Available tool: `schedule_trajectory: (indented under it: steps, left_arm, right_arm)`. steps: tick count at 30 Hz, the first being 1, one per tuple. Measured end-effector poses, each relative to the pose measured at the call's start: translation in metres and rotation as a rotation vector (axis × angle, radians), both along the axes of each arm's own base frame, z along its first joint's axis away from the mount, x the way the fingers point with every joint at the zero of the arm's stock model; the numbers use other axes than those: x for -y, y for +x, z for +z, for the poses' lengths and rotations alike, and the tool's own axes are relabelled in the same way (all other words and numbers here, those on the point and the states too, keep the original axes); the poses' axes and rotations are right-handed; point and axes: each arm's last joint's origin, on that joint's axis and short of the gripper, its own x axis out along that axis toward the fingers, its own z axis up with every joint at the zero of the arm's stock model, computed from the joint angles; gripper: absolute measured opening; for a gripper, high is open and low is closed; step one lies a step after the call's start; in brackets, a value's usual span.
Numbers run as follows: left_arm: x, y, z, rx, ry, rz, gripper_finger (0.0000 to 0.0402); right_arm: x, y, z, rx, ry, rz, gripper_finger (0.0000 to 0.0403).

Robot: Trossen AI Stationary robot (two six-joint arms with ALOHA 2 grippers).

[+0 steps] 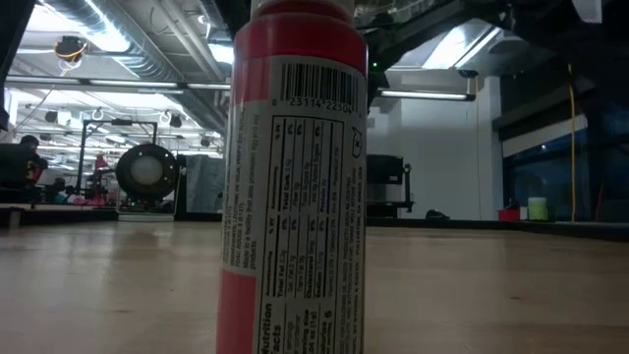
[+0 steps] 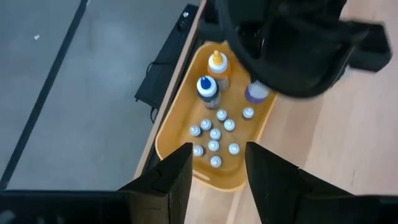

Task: Pick & Place food coloring
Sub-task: Put the large purple food coloring bottle into the yellow bin

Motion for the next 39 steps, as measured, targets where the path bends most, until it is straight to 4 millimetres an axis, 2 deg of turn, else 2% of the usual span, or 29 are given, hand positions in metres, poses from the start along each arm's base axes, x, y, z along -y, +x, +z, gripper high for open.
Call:
schedule_trajectory:
  steps: [6,15,19,39]
  left_arm:
    - [-0.001,0.001,0.001,0.011,0.009,-0.001,0.0143]
    - [-0.001,0.001,0.001,0.008,0.013,-0.01,0.0143]
    - [-0.001,0.001,0.001,0.007,0.015,-0.014,0.0143]
    - [-0.002,0.003,0.003,0.027,0.052,-0.039,0.0143]
  right_arm:
    - [0.004,0.004,-0.006,0.011,-0.017,-0.006,0.0152]
    - [0.007,0.008,-0.025,-0.033,-0.018,-0.016,0.0146]
    - [0.009,0.011,-0.025,-0.002,-0.033,-0.016,0.0155]
    - [0.011,0.016,-0.023,0.062,-0.057,-0.013,0.0146]
